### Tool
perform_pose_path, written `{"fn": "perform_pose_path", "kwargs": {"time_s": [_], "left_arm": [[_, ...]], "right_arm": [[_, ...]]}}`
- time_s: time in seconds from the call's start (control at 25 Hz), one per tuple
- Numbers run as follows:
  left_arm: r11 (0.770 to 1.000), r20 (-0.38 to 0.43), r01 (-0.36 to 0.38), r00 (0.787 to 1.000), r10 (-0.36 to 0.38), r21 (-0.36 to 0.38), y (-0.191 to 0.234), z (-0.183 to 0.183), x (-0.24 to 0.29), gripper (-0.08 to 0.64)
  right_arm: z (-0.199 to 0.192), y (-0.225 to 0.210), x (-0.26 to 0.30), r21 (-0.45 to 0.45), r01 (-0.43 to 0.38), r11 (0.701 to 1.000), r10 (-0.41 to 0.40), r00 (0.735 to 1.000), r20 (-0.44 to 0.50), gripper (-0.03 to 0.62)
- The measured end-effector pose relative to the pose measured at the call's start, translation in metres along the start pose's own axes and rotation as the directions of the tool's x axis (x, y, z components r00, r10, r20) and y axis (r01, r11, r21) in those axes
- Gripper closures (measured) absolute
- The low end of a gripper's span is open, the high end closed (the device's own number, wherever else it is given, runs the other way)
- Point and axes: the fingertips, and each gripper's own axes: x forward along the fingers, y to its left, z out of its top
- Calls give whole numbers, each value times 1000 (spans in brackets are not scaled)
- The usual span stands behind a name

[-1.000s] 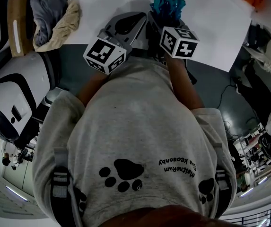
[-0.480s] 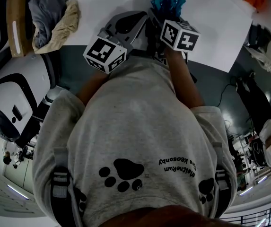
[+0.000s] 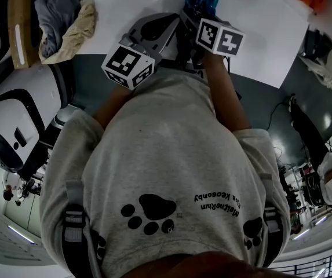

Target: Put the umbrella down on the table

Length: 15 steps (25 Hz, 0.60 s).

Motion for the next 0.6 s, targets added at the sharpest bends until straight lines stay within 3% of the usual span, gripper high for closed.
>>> {"fn": "perform_pose_path", "kwargs": {"time_s": [0.24,0.6], "left_arm": [[1000,11,-2,1000,2,-5,-6,1,-1,543],[1000,25,6,1000,-6,12,-21,4,-7,543]], "right_arm": [[-2,1,-11,15,-4,1000,4,1000,-2,285],[7,5,-49,-14,13,1000,-12,996,89,285]]}}
